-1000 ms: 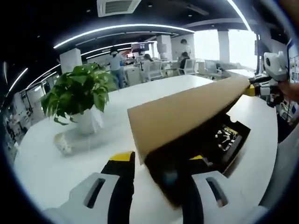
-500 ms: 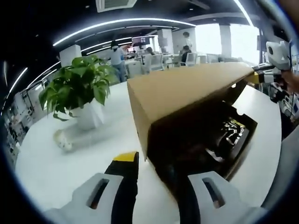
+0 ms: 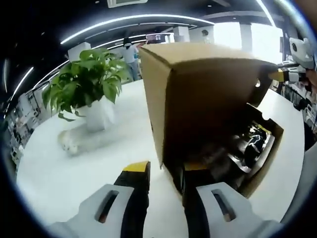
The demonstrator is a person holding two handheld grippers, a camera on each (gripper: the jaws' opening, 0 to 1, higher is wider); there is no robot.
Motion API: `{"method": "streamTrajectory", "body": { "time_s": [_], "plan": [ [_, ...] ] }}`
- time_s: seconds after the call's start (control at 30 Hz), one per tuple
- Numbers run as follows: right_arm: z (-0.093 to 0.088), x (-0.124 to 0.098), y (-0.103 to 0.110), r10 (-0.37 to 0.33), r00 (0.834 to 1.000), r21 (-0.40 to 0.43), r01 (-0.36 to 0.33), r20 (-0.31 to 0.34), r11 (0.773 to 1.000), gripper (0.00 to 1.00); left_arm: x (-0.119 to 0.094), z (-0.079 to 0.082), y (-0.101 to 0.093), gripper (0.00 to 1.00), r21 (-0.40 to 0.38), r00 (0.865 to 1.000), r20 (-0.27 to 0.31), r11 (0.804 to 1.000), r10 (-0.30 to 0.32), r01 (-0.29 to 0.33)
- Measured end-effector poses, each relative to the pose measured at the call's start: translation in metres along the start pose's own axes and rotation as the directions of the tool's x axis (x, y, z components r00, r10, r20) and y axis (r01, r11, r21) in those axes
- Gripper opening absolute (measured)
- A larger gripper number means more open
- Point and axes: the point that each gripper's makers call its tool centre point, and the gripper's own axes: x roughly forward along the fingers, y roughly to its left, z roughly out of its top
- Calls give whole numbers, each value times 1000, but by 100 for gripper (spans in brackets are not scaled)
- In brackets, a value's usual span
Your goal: Operate the shoe box by opening the lid, removing the specified soft item, and placing it in the target area until the item is outside and the box remains undamaged.
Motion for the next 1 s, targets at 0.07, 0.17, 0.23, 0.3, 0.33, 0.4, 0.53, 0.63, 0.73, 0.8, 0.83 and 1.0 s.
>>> {"method": "streamTrajectory", "body": {
  "time_s": [0.07,0.17,0.23,0.3,0.33,0.4,0.53,0.63,0.73,0.8,0.83,1.0],
  "plan": [
    [1,1,-2,1,1000,1,-1,2,1000,3,1,0,1,22,-6,1000,-1,1000,5,-5],
    [2,3,-4,1,1000,4,-1,4,1000,3,4,1,3,21,-5,1000,-1,1000,5,-5],
    [3,5,-6,1,1000,9,-1,5,1000,3,6,0,2,20,-1,1000,-5,1000,3,-3],
    [4,6,-8,2,1000,12,-2,7,1000,2,7,0,1,19,2,1000,-9,1000,2,-2],
    [4,7,-8,2,1000,13,-2,8,1000,2,7,0,1,19,4,1000,-10,1000,5,-5],
    [5,8,-9,3,1000,15,-3,10,1000,2,9,0,2,18,1,1000,-10,1000,6,-6],
    [7,11,-12,2,1000,20,-3,14,1000,2,12,0,3,16,0,1000,-16,1000,5,-5],
    [8,12,-13,2,1000,17,-3,14,1000,2,15,0,4,14,-8,1000,-17,1000,1,-1],
    [9,14,-14,3,1000,14,-4,14,1000,2,16,1,4,11,-11,1000,-13,1000,0,0],
    [9,15,-15,3,1000,8,-4,14,1000,2,18,3,6,11,-13,1000,-7,1000,1,-2],
    [9,15,-15,3,1000,8,-4,15,1000,2,19,4,6,11,-14,1000,-7,1000,3,-3],
    [10,17,-17,5,1000,15,-5,19,1000,2,20,4,6,6,-11,1000,-7,1000,4,-4]
  ]
}}
